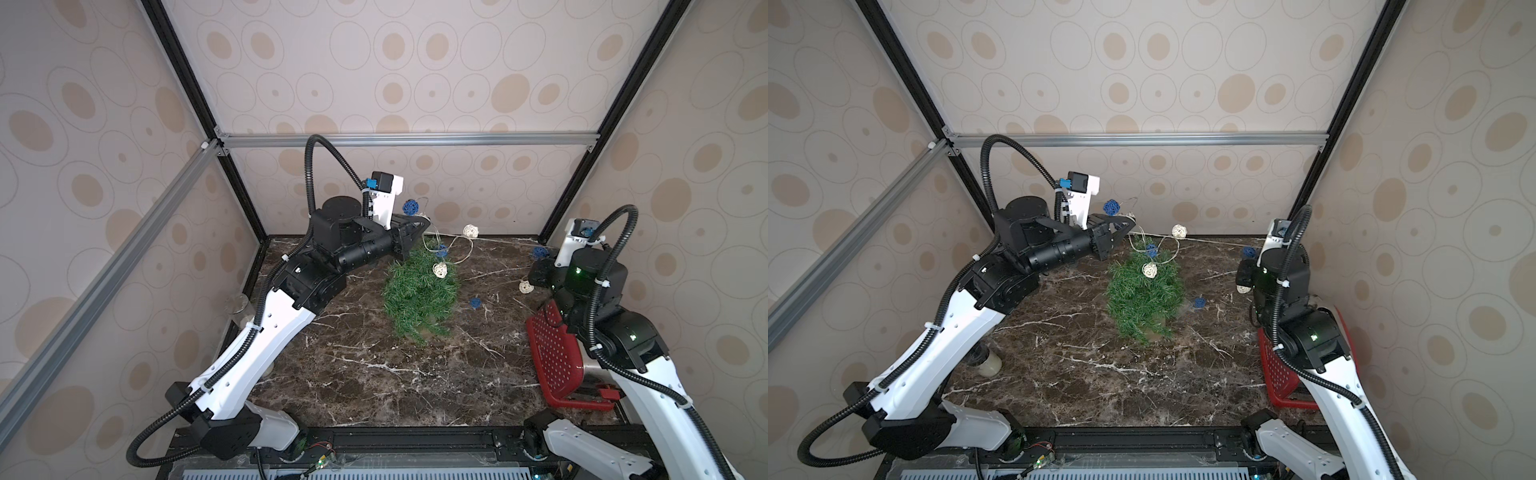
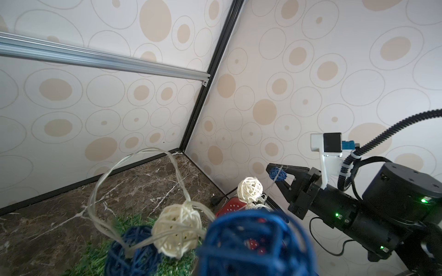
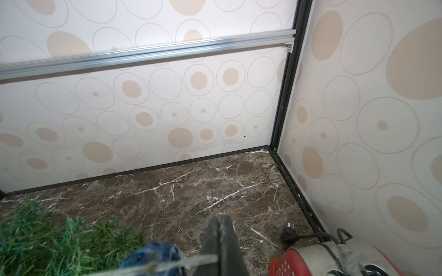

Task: Remove string lights from the small christmas tree
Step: Remove the light string from the Christmas tree.

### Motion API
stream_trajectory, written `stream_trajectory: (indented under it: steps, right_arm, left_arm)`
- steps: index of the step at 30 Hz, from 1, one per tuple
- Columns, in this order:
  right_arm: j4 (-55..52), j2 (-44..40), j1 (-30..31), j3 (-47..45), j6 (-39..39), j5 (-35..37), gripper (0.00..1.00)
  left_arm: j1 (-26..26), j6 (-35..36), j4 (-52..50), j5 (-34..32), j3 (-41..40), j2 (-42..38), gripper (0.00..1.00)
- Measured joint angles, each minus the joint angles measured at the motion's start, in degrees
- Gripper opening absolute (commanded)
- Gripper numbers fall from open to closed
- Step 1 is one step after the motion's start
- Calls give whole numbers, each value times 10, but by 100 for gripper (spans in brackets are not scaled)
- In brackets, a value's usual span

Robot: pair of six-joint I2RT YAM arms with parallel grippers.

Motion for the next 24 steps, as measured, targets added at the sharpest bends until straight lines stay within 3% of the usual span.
stream_trajectory:
  steps: [6, 12, 19, 24]
  right_arm:
    - [-11, 19, -45, 16, -17, 3, 0]
    - [-35, 74, -53, 13, -23, 25, 0]
    - [-35, 69, -66, -54, -3, -56, 0]
    - [-16, 136, -71, 20, 0, -84, 0]
  left_arm:
    - [-37, 15, -20, -12, 89, 52, 0]
    - [-83, 46, -56, -44, 176, 99, 0]
    - [-94, 71, -98, -84, 194, 122, 0]
    - [-93, 82, -101, -106, 201, 116, 0]
